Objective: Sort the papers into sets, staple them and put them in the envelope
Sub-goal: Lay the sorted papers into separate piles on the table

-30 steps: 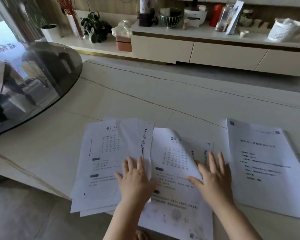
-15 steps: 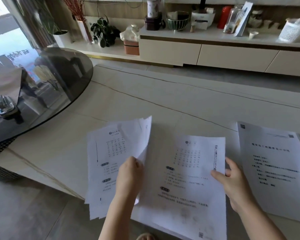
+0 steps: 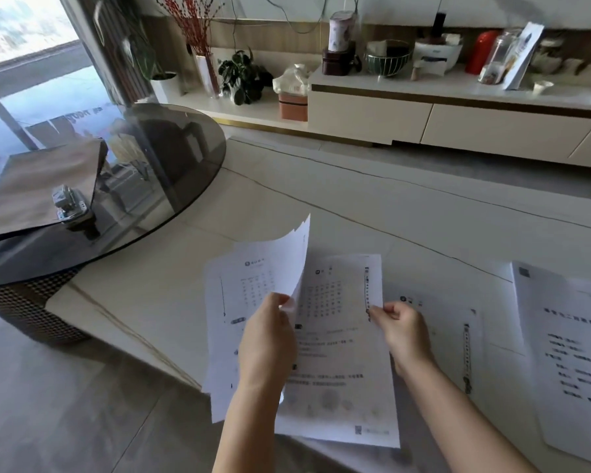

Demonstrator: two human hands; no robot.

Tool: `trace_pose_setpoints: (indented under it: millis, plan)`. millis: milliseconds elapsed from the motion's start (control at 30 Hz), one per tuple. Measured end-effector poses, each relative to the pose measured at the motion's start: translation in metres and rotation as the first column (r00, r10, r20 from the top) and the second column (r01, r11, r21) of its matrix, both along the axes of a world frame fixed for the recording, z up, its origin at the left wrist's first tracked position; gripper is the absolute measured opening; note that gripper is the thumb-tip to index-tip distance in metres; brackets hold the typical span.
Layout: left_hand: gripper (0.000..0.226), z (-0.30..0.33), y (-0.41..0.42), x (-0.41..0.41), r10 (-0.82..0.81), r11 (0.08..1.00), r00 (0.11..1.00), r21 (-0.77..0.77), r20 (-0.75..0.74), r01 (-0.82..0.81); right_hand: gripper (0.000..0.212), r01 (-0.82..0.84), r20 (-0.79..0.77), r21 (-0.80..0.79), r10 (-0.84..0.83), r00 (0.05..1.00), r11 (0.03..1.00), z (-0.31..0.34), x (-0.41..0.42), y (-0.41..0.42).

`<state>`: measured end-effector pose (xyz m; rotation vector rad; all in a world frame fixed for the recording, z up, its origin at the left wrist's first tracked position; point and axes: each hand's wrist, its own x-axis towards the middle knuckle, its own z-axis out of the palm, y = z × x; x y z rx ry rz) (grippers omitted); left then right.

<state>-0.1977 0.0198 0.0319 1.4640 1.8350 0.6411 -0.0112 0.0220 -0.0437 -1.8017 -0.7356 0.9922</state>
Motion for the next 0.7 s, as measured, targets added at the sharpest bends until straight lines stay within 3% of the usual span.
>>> trace_pose_setpoints:
  millis: [167, 267, 367, 700]
  plan:
    - [0.024, -0.015, 0.000, -0.002, -0.029, 0.999, 1.000, -0.030, -0.011, 0.029, 0.017, 0.078, -0.188, -0.015, -0.079, 0.979, 0.997, -0.016, -0.031, 0.014]
    - [0.021, -0.022, 0.001, -0.003, -0.083, 0.996, 0.995, -0.032, -0.054, 0.082, 0.019, 0.085, -0.400, -0.009, -0.081, 0.913, 0.996, -0.018, -0.040, 0.016]
    - [0.028, -0.030, 0.000, -0.003, -0.123, 0.990, 0.990, -0.077, -0.076, 0.117, 0.023, 0.074, -0.516, 0.022, -0.052, 0.855, 0.997, -0.011, -0.047, 0.018]
    - [0.029, -0.047, -0.002, -0.002, -0.120, 0.988, 0.993, -0.099, -0.018, 0.118, 0.045, -0.086, -0.663, 0.049, 0.097, 0.743, 0.995, -0.004, -0.060, 0.037]
